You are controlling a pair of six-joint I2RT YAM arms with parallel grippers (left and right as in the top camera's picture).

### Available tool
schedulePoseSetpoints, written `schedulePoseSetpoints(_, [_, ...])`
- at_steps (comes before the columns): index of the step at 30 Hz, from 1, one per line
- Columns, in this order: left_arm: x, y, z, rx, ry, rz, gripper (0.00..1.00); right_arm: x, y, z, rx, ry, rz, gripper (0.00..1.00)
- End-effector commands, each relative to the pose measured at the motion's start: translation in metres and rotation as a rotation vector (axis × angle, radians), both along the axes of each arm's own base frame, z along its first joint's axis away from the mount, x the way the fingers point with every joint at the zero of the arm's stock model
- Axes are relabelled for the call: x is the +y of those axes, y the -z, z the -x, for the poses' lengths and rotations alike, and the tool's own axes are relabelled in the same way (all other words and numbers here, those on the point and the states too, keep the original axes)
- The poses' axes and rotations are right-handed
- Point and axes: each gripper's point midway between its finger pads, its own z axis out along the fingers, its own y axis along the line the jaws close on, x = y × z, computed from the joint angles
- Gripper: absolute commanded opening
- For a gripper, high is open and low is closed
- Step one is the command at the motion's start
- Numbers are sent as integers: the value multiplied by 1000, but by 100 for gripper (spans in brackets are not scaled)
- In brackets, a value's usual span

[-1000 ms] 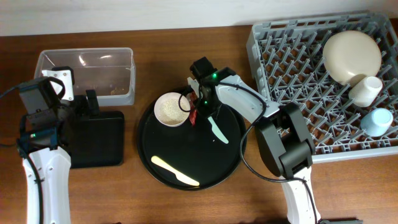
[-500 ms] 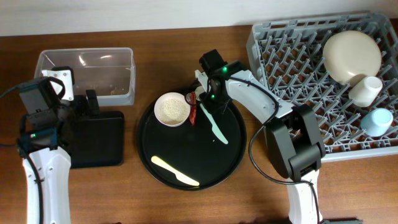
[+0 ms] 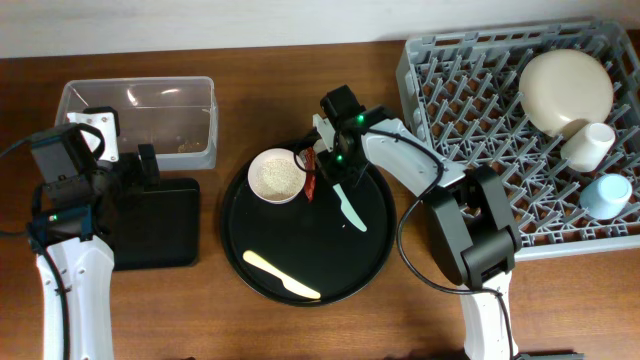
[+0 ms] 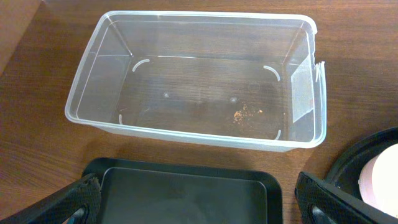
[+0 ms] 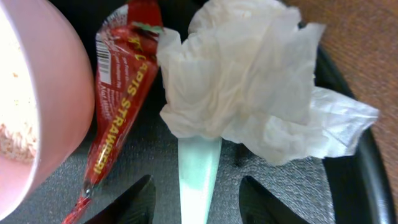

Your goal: Sort waste into correct bins and load items into the dishwasher rack

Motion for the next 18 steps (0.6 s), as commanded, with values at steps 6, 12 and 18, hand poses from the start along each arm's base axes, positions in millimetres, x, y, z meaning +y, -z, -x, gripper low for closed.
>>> schedulePoseSetpoints(6, [4, -8, -2, -19, -18, 0, 99, -1, 25, 15, 62, 32, -1, 18])
schedulePoseSetpoints(12, [4, -8, -2, -19, -18, 0, 99, 0, 24, 15, 77, 73, -14, 6])
schedulePoseSetpoints(18, [4, -8, -2, -19, -18, 0, 99, 7, 22, 19, 101, 62, -57, 21])
